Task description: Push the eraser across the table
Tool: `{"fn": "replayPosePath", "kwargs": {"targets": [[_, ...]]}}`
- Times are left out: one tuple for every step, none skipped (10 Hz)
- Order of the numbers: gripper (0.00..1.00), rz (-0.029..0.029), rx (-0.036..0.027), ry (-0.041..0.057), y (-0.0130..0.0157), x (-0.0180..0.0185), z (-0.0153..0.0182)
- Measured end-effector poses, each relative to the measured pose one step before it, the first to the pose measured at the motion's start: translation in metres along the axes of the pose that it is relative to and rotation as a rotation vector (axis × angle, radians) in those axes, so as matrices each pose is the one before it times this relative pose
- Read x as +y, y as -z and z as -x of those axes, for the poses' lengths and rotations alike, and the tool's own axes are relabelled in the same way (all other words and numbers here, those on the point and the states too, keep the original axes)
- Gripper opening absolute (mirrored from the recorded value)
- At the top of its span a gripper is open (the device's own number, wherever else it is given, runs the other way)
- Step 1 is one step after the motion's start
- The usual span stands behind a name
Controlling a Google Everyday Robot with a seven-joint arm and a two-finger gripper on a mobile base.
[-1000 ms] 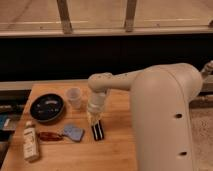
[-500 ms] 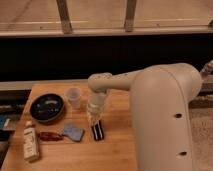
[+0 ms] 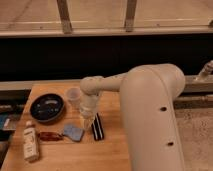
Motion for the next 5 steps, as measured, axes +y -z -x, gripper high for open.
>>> {"fn": "replayPosePath", "kwargs": {"targets": [[0.0,0.01137,0.00692,0.00496,-0.00442,0.00018,0.00006],[0.0,0.00766,0.00256,-0.00208,-0.00311,-0.00098,-0.00057],[0.0,0.01163,-0.0011,-0.00697,-0.00248,-0.00454,-0.00209],[0.0,0.0157,-0.00331,-0.02057,-0.00145,-0.01178,-0.00432],[0.0,0.01943,-0.0076,-0.02865,0.00005,-0.01417,-0.0047]]}}
